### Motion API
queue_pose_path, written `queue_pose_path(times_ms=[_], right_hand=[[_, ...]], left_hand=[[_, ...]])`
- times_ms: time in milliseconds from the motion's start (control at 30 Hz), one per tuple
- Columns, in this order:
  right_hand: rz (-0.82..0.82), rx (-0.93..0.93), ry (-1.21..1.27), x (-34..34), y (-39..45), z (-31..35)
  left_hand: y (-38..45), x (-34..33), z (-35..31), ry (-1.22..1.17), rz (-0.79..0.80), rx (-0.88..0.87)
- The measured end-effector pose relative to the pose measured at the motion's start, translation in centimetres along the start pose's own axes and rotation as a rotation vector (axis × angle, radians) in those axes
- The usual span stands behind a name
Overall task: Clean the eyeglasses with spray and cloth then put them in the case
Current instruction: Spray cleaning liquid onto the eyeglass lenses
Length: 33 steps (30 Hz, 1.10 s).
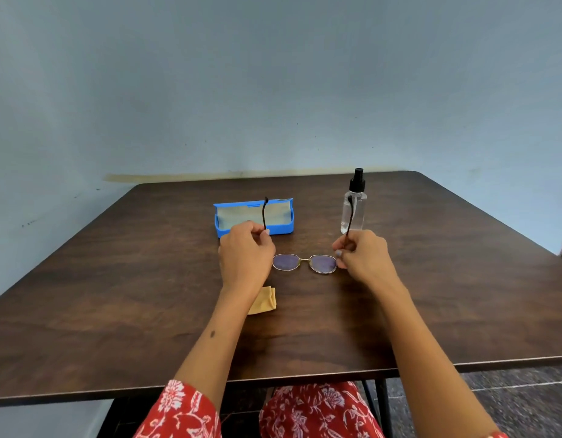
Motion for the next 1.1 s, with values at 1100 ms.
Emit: queue_pose_path(times_ms=[1100], right_hand=[[0.076, -0.113, 0.430, 4.2, 3.8, -2.2]], left_hand=[[-4.6, -12.0, -12.0, -0.410, 0.658, -0.059]])
Point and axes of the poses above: each hand's wrist, its own y-axis towards the middle knuckle, its own x-axis out of the back of the hand, z = x × y, the point moved 4 cm from there along y, towards the middle knuckle, and after that the axes turned 9 degrees about z, right-handed, at the moved point
